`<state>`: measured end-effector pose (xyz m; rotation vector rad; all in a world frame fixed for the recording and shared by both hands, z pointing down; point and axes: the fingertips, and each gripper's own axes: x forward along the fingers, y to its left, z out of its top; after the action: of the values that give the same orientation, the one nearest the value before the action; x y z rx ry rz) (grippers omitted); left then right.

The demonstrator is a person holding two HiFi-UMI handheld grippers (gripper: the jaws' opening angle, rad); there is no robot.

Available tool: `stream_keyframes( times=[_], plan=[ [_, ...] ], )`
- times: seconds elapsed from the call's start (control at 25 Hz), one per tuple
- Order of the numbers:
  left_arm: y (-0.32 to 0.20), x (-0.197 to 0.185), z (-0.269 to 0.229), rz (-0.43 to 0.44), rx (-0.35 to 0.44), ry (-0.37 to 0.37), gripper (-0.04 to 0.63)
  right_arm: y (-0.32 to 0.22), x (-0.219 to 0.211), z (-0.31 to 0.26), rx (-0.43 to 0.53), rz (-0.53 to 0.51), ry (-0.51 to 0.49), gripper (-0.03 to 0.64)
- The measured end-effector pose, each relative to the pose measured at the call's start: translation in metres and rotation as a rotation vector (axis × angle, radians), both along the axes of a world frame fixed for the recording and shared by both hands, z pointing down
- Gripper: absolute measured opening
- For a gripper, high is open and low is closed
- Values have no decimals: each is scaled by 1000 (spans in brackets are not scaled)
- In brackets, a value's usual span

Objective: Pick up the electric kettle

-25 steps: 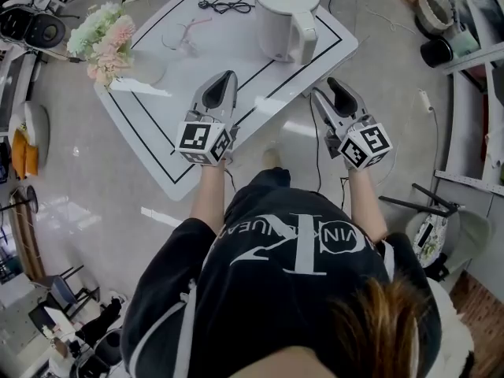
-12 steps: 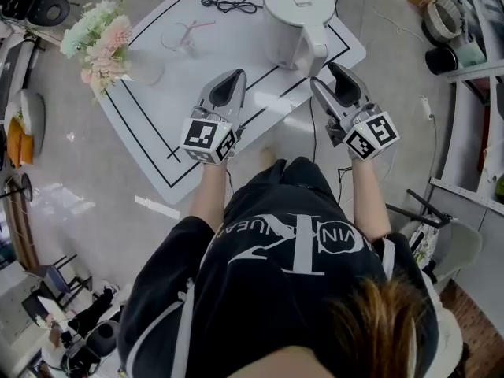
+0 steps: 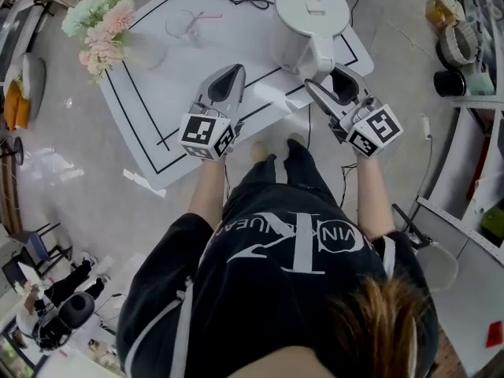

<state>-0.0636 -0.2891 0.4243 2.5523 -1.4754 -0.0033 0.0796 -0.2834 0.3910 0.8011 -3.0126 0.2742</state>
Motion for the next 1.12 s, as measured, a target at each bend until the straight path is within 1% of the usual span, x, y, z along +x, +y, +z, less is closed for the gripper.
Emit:
stream_keyframes(
  times=[0.32, 0.52, 0.64, 0.88, 0.96, 1.04, 1.12],
  plan=[
    [-4, 5, 6, -71, -21, 4, 9, -3, -20, -5, 13, -168, 9, 224],
    [-3, 1, 4, -113, -20, 3, 9, -2, -29, -7, 24, -220, -1, 213],
    [-1, -4, 5, -138, -22, -2, 9, -1, -35, -6, 32, -248, 5, 194],
    [2, -13, 8, -173, -31, 1, 9, 1, -47, -4, 48, -277, 22, 178],
    [3, -14, 9, -179, -34, 2, 9, -1, -46, -2, 58, -264, 28, 153],
    [4, -12, 11, -181, -37, 2, 9, -2, -43, -2, 68, -251, 22, 100],
    [6, -11, 13, -182, -41, 1, 9, -2, -41, -3, 77, -253, 13, 97]
  ],
)
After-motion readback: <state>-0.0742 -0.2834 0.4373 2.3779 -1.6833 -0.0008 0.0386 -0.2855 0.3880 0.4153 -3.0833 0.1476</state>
